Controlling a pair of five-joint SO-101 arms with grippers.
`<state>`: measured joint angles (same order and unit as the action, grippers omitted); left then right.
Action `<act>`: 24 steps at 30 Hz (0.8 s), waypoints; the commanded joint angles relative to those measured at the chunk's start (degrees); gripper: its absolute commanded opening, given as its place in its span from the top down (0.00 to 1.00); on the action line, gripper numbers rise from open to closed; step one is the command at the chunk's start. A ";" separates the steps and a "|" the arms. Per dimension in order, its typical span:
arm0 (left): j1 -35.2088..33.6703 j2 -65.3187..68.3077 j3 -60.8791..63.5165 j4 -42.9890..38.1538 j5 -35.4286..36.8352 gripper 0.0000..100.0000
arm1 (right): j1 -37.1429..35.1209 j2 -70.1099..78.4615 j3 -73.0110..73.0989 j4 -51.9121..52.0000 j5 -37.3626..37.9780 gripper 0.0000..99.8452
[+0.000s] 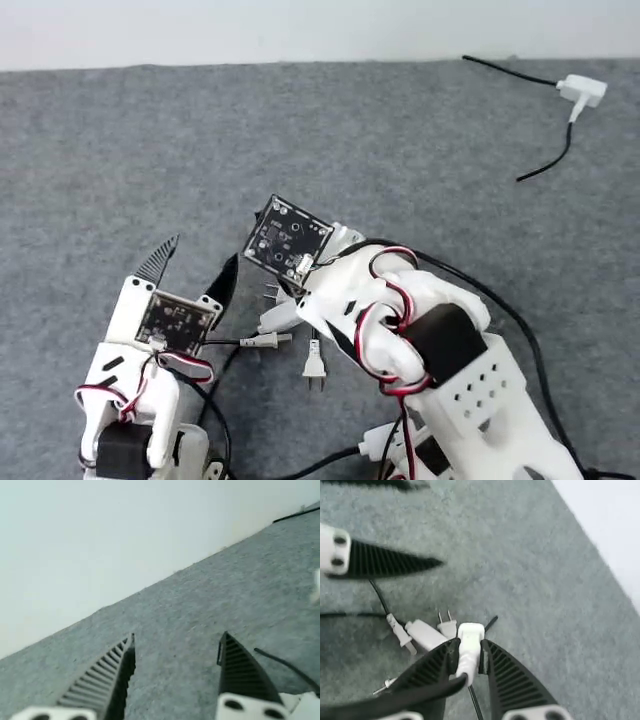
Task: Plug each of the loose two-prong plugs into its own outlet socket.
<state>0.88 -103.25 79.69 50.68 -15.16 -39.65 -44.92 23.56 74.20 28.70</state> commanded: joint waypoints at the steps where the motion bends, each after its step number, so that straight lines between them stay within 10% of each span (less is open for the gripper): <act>1: -2.02 -0.44 0.22 0.53 0.09 0.75 | 0.66 -0.40 0.35 0.13 0.62 0.99; 24: -12.66 -0.35 16.75 2.37 -0.26 0.75 | 8.22 -0.40 15.38 -5.76 3.34 0.99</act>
<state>-10.64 -103.25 96.84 51.12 -15.16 -32.35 -44.92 39.30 70.07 31.43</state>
